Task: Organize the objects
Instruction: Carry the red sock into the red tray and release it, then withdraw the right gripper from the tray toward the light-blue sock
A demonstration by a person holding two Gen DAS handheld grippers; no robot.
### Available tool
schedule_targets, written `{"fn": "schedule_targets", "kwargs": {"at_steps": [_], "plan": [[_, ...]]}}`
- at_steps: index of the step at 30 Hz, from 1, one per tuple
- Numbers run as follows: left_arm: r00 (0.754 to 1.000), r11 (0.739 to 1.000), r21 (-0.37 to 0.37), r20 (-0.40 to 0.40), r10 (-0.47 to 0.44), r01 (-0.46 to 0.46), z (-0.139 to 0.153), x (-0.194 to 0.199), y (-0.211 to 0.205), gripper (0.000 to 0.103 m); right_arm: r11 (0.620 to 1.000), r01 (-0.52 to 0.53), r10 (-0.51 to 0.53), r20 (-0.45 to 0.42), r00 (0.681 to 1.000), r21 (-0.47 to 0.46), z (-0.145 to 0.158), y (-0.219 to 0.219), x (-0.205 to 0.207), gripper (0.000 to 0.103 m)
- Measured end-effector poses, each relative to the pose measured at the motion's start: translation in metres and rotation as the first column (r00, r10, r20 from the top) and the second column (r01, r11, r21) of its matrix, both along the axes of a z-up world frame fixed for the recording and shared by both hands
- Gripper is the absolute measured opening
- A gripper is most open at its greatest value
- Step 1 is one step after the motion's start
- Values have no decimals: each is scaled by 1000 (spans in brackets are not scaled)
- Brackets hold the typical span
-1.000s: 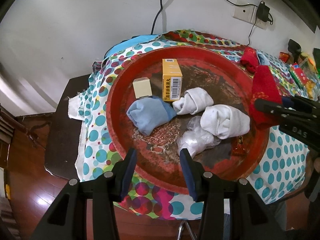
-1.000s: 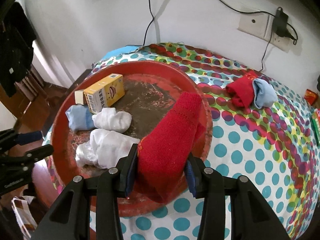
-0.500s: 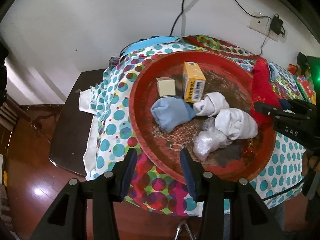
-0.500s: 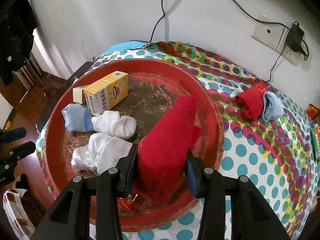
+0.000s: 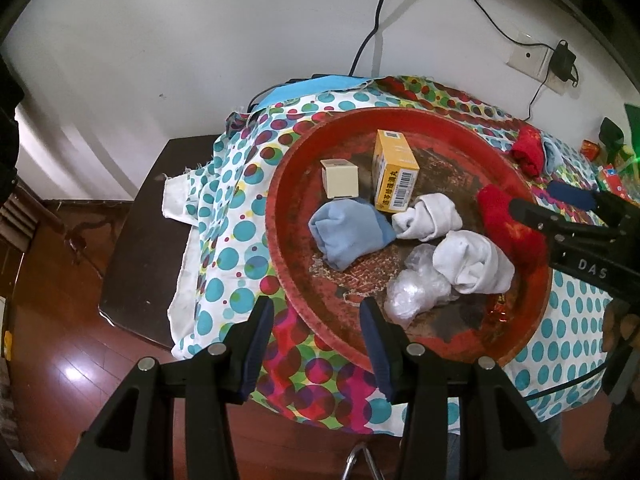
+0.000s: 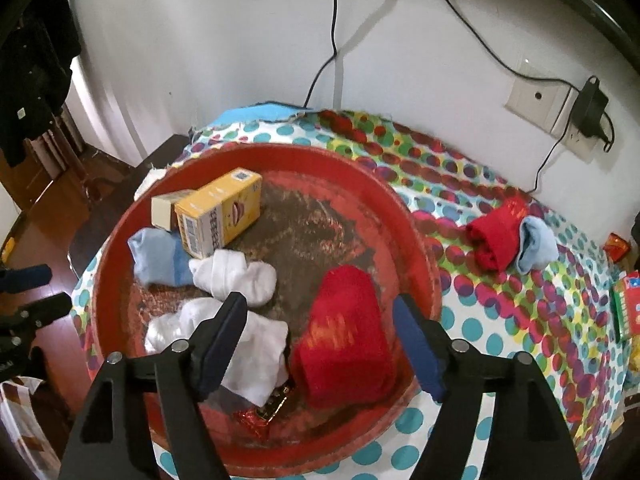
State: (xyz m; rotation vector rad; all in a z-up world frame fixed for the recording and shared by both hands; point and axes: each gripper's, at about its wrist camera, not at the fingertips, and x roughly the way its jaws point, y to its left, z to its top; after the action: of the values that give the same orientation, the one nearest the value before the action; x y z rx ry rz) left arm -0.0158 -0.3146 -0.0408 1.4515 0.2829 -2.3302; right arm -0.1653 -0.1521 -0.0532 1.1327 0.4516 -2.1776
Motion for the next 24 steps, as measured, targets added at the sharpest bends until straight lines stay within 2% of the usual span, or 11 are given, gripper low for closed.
{"fn": "schedule_targets", "kwargs": {"at_steps": [2, 15, 20, 24], "plan": [[1000, 1000, 4, 2, -8, 8, 0, -2, 3, 46, 1000, 1, -1, -3, 1000, -10, 4, 1, -1, 77], [999, 999, -11, 0, -45, 45, 7, -7, 25, 46, 996, 5, -7, -19, 1000, -84, 31, 23, 0, 80], [996, 996, -19, 1, -86, 86, 10, -14, 44, 46, 994, 32, -38, -51, 998, -108, 39, 46, 2, 84], [992, 992, -19, 9, -127, 127, 7, -25, 60, 46, 991, 93, -96, -30, 995, -91, 30, 80, -9, 85]]}}
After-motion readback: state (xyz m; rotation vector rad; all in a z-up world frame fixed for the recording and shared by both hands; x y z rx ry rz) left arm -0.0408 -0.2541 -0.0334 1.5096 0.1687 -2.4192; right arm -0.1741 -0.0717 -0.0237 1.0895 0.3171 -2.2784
